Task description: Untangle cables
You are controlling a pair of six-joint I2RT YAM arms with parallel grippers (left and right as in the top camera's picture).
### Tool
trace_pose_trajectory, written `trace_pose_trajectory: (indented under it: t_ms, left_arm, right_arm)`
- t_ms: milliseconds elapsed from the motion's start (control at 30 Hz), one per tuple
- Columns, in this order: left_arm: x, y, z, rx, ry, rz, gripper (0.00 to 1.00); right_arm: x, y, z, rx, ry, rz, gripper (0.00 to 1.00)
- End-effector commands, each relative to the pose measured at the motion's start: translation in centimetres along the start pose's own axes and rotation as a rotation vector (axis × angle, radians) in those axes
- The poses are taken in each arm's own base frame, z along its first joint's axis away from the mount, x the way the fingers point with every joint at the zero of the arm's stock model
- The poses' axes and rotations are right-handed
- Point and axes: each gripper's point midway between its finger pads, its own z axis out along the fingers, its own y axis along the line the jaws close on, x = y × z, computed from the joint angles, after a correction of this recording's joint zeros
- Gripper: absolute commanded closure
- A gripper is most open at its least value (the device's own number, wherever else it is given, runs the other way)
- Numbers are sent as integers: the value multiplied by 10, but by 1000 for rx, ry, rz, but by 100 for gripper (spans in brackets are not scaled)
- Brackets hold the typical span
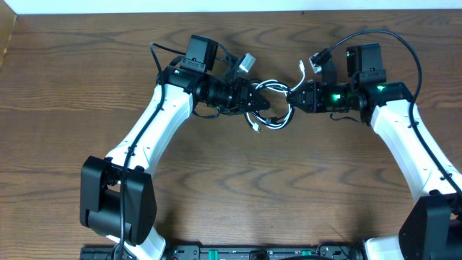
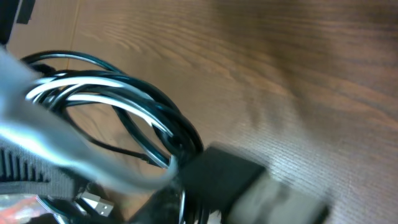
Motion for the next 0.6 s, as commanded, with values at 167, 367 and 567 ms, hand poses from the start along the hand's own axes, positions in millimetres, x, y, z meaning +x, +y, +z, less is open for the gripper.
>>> trace_pose_trajectory:
  t_ms: [167, 367, 567]
  left_arm:
    - [0, -3, -4, -2, -9, 31, 93]
    - [-7, 32, -8, -204, -63, 4, 93]
    - [-7, 56, -14, -348, -85, -23, 92]
  right_arm:
    - [-11, -45, -18, 299, -69, 53, 99]
    - [5, -74, -33, 512, -60, 188, 99]
    - [28, -82, -35, 714, -48, 283, 99]
